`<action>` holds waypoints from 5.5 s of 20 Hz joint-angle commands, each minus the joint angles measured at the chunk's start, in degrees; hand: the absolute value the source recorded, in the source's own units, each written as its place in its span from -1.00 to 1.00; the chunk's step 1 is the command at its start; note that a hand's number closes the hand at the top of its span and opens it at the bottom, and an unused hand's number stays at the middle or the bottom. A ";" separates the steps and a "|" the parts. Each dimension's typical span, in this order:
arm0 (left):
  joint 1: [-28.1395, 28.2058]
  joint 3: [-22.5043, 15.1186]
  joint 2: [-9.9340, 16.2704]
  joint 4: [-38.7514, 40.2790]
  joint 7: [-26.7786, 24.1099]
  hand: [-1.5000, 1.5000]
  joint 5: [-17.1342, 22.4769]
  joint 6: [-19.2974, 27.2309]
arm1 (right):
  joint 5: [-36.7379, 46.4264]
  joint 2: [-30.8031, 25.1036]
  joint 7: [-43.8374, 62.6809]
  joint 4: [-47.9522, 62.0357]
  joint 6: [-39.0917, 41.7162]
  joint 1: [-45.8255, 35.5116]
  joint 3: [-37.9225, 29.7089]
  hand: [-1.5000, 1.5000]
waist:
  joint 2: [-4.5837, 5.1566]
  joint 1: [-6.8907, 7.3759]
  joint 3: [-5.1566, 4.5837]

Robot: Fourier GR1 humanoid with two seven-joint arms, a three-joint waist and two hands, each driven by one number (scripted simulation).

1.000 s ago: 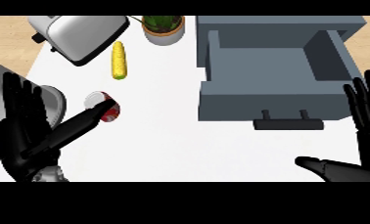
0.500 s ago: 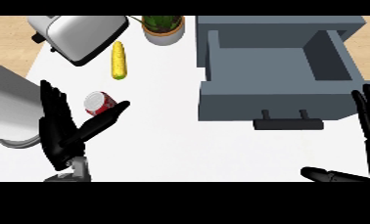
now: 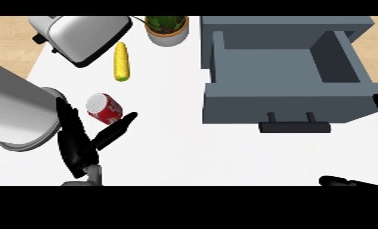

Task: Pick up the can, place it into the drawer and close the drawer

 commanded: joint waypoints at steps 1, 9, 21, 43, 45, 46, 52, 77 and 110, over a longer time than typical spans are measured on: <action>-1.46 2.11 -0.01 5.11 -5.08 -1.00 4.67 -0.31 | -2.39 -0.84 -0.48 1.94 2.05 -0.72 -2.72 -1.00 | 0.01 0.04 0.02; -4.34 10.04 0.00 20.20 -19.63 -1.00 14.02 -6.60 | -6.31 -3.68 4.52 0.21 2.54 -3.66 -7.24 -1.00 | 0.07 -0.04 -0.02; -9.39 14.81 1.93 33.97 -27.36 -1.00 20.77 -10.62 | 0.43 0.85 3.99 -2.33 1.51 -2.59 -2.43 -1.00 | 0.02 0.04 0.01; -28.84 19.91 7.42 64.44 -39.13 1.00 22.97 -29.49 | 0.24 1.53 4.53 -4.43 3.37 -1.05 -4.62 -1.00 | 0.15 -0.48 -0.02; -33.98 21.36 7.15 68.02 -40.95 1.00 23.26 -28.70 | -1.73 1.24 2.39 -4.71 5.74 1.26 -5.46 -1.00 | 0.37 -1.33 -0.07; -31.82 22.00 8.76 69.89 -42.65 1.00 23.70 -33.09 | -2.23 -0.11 5.45 -2.65 4.27 -3.34 -5.81 -1.00 | 0.37 -0.86 -0.07; -37.14 15.35 6.12 68.88 -39.31 1.00 18.27 -35.47 | -0.64 0.02 7.97 -5.35 2.30 -4.88 -5.09 -1.00 | 0.18 -1.04 -0.05; -44.98 1.77 0.10 38.40 -8.49 1.00 11.23 -36.80 | 2.01 0.29 4.30 -2.59 3.08 -3.24 -6.76 -1.00 | -0.26 0.41 0.06; -89.27 -9.57 -0.01 58.03 13.22 1.00 21.14 -18.48 | -0.79 -2.19 8.79 -3.60 1.76 -10.53 -7.44 -1.00 | 0.98 -4.07 0.17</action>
